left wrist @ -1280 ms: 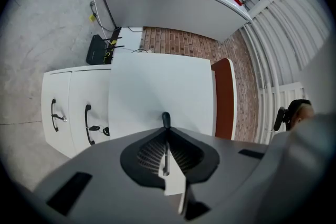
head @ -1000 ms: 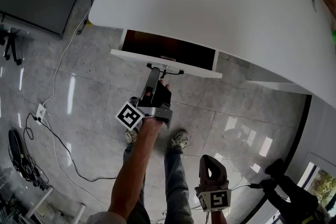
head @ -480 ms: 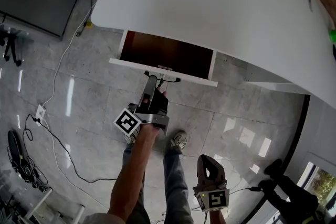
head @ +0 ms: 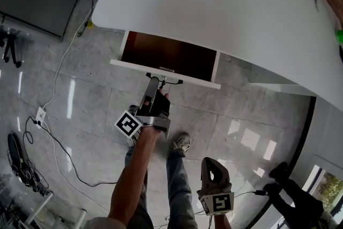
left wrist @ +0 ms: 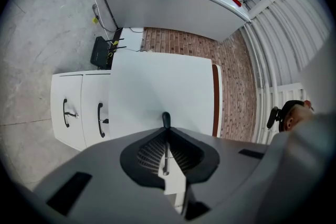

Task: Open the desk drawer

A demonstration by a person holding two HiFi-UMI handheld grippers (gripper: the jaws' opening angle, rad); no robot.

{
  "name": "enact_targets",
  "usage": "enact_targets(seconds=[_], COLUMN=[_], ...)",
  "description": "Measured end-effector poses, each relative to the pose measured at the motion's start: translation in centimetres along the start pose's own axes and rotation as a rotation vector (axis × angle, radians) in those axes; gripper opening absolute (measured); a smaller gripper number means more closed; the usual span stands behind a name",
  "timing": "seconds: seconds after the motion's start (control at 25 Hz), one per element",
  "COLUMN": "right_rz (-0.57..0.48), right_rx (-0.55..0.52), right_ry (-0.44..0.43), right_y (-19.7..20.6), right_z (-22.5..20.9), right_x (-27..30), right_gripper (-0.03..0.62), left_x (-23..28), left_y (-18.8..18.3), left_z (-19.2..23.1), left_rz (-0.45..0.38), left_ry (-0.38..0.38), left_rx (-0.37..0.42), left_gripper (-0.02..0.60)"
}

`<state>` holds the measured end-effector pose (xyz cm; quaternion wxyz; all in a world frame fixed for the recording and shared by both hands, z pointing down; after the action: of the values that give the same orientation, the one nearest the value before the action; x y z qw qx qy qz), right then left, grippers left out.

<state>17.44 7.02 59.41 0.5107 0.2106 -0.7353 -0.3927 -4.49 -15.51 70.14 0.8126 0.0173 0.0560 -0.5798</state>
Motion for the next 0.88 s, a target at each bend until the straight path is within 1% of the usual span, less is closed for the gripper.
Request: enact_targets(seconds=[0.2,0.36,0.44,0.48,0.52,0.64,0.88], right_rz=[0.004,0.010,0.011,0.007,0.004,0.003,0.004], right_rx=[-0.005,-0.008,-0.009,-0.008,-0.006,-0.011,-0.007], right_ry=[-0.007,-0.013,-0.015,-0.015,-0.015,-0.017,-0.019], right_y=[0.2,0.3,0.2,0.2,0.0,-0.1,0.1], right_z=[-0.1,0.1,0.3,0.3,0.4,0.4,0.6], right_x=[-0.1,0.0,0.0,0.0,0.1,0.2,0.3], right_gripper=[0.017,0.017,0.017,0.017,0.017,0.017,0.017], left_x=[0.0,0.2,0.4,0.4,0.4,0.2,-0.9], left_y=[0.0,0.0,0.2,0.3,0.4,0.4,0.0], left_z=[0.0,-0.3,-0.4,-0.5,-0.5,-0.7,0.0], left_rz=[0.012,0.022,0.044,0.059,0.068,0.069,0.069], left_ry=[0.010,0.024,0.032,0.038,0.044,0.050,0.031], left_rx=[0.012,0.006,0.018,0.024,0.028,0.030,0.025], left_gripper=[0.032,0.036,0.063,0.099,0.112,0.117,0.117])
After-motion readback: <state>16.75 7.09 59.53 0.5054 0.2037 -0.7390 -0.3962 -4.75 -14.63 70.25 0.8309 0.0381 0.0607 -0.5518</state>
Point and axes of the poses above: the fingertips, and each gripper's own axes: x forward along the fingers, z to its left, y out of its underside, the point moved 7 cm from there along -x, backward along the fingers, and after that the axes turned 2 degrees about -y, right-handed, at the moved point
